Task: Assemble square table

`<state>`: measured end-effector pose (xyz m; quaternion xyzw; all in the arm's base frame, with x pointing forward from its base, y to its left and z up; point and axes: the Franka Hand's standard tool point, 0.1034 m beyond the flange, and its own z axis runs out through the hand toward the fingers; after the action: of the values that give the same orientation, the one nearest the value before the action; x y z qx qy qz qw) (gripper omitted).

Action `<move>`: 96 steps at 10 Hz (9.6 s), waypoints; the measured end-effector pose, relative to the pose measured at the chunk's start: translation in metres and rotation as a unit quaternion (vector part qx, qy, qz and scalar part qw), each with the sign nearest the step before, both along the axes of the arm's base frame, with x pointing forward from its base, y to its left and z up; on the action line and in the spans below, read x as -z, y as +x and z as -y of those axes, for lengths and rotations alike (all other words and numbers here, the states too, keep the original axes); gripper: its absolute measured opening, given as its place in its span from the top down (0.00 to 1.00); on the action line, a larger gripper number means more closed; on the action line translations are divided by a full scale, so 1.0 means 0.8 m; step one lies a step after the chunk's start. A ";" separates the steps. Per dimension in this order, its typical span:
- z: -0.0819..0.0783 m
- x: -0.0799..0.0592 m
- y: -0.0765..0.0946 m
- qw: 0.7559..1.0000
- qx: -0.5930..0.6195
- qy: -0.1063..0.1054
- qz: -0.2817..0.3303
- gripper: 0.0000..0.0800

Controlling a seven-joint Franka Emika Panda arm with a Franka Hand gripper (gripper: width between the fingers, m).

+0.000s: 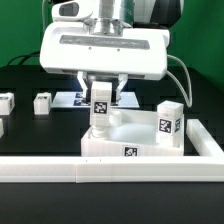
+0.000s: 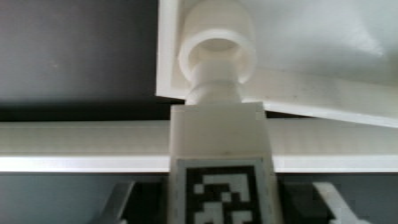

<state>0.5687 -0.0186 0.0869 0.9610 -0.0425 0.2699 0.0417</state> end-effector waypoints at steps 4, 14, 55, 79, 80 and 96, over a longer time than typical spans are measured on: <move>0.000 0.008 -0.005 1.000 0.000 -0.001 -0.006 0.64; -0.003 0.019 -0.006 1.000 -0.004 -0.007 -0.001 0.64; 0.010 0.014 0.027 0.921 0.041 0.086 -0.377 0.34; -0.003 0.013 0.005 0.912 0.304 0.151 -0.232 0.64; -0.005 0.014 0.006 0.901 0.337 0.162 -0.222 0.64; -0.031 0.015 0.010 0.890 0.360 0.182 -0.213 0.19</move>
Offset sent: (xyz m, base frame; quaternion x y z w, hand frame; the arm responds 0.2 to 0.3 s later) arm -0.0036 0.0009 -0.0072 -0.0008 0.0084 0.0036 1.0000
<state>0.5763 0.0061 0.0747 0.9048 -0.4244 0.0129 -0.0315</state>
